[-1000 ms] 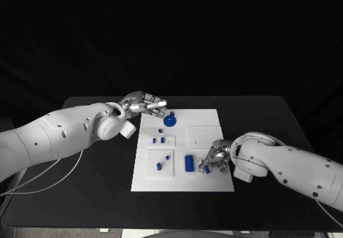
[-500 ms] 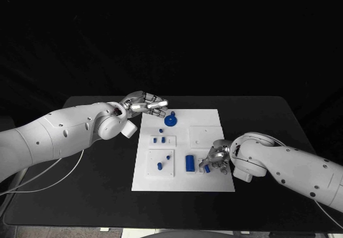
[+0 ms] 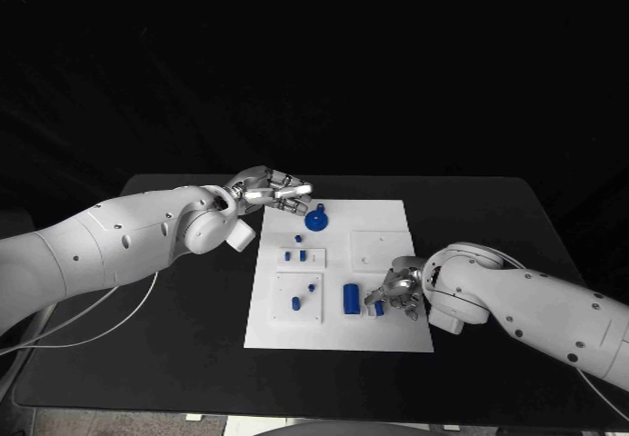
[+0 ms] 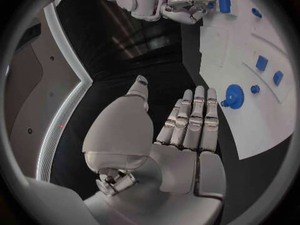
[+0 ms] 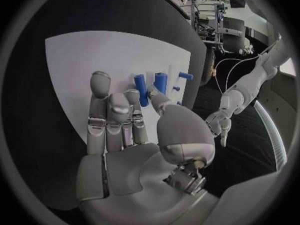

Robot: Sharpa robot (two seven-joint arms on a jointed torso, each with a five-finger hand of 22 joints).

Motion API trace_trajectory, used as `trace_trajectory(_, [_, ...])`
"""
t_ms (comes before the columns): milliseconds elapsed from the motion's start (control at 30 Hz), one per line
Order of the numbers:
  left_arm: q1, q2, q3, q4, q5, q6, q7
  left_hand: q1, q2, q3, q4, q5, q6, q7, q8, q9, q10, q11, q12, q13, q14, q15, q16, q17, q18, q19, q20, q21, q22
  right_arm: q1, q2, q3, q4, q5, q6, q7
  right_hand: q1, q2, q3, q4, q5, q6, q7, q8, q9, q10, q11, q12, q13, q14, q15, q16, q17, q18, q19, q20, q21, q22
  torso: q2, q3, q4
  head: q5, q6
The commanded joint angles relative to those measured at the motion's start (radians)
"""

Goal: Assemble the parts on the task board

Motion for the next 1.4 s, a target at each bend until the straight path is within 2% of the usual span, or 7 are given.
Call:
trace_trajectory(33, [0.0, 0.003, 0.0, 0.001, -0.002, 0.018, 0.003, -0.003, 0.007, -0.001, 0.006, -0.002, 0.003, -0.001, 0.001, 0.001, -0.005, 0.002, -0.003, 0.0, 0.002, -0.001, -0.005, -0.001, -0.009, 0.001, -0.001, 0.0, 0.001, -0.002, 0.007, -0.002, 0.0, -0.005, 0.027, 0.0, -0.007, 0.002, -0.009, 0.006, -0.005, 0.002, -0.001, -0.007, -0.006, 0.005, 0.0, -0.002, 0.0, 0.003, -0.007, -0.005, 0.002, -0.017, 0.037, -0.007, -0.002, 0.0, 0.0, -0.0003, 0.0002, 0.003, 0.0])
trace_trajectory(267, [0.0, 0.003, 0.0, 0.001, -0.003, 0.018, 0.002, -0.003, 0.007, -0.001, 0.006, -0.002, 0.003, -0.001, 0.001, 0.001, -0.005, 0.002, -0.003, 0.0, 0.002, -0.001, -0.005, -0.001, -0.009, 0.001, -0.001, 0.0, 0.001, -0.001, 0.011, -0.003, -0.007, -0.008, 0.033, -0.002, -0.004, 0.004, -0.034, 0.016, -0.005, 0.005, -0.001, -0.006, -0.016, 0.007, -0.001, -0.007, 0.003, 0.003, -0.008, -0.008, 0.007, -0.019, 0.037, -0.009, -0.005, -0.001, 0.0, 0.0, -0.0006, 0.008, 0.001])
trace_trajectory(500, [0.0, 0.006, 0.0, 0.002, -0.004, 0.019, 0.001, -0.003, 0.007, -0.001, 0.006, -0.002, 0.003, -0.001, 0.001, 0.001, -0.005, 0.002, -0.003, 0.0, 0.002, -0.001, -0.005, -0.001, -0.009, 0.001, -0.001, 0.0, 0.001, 0.001, 0.015, -0.004, -0.006, -0.021, 0.042, -0.004, 0.004, 0.002, -0.04, 0.012, -0.005, 0.007, -0.001, -0.006, -0.02, 0.007, -0.001, -0.009, 0.005, 0.004, -0.008, -0.01, 0.008, -0.02, 0.037, -0.009, -0.006, -0.001, 0.0, 0.0001, -0.0009, 0.011, 0.0])
trace_trajectory(933, [0.0, 0.008, 0.0, 0.001, -0.005, 0.018, 0.001, 0.002, 0.007, -0.001, 0.009, -0.002, 0.003, -0.001, 0.0, 0.001, -0.005, 0.002, -0.003, 0.0, 0.002, -0.001, -0.005, -0.001, -0.01, 0.002, -0.001, 0.0, 0.001, 0.001, 0.02, -0.016, -0.008, -0.029, 0.05, -0.004, 0.012, 0.001, -0.055, 0.0, -0.005, 0.007, -0.001, -0.006, -0.024, 0.007, -0.001, -0.012, 0.008, 0.005, -0.007, -0.014, 0.011, -0.02, 0.037, -0.009, -0.009, -0.002, 0.0, 0.0011, -0.001, 0.014, -0.003])
trace_trajectory(1400, [0.0, 0.01, 0.0, 0.0, -0.006, 0.019, 0.0, 0.002, 0.007, -0.001, 0.009, -0.002, 0.003, -0.001, 0.0, 0.001, -0.005, 0.002, -0.003, 0.0, 0.002, -0.001, -0.005, -0.001, -0.01, 0.002, -0.001, 0.0, 0.001, 0.001, 0.022, -0.019, -0.008, -0.032, 0.042, -0.001, 0.004, -0.006, -0.075, 0.006, -0.005, 0.007, 0.001, -0.006, -0.026, 0.007, 0.001, -0.016, 0.008, 0.005, -0.007, -0.016, 0.012, -0.019, 0.037, -0.009, -0.01, -0.002, 0.0, 0.001, -0.0011, 0.014, -0.004])
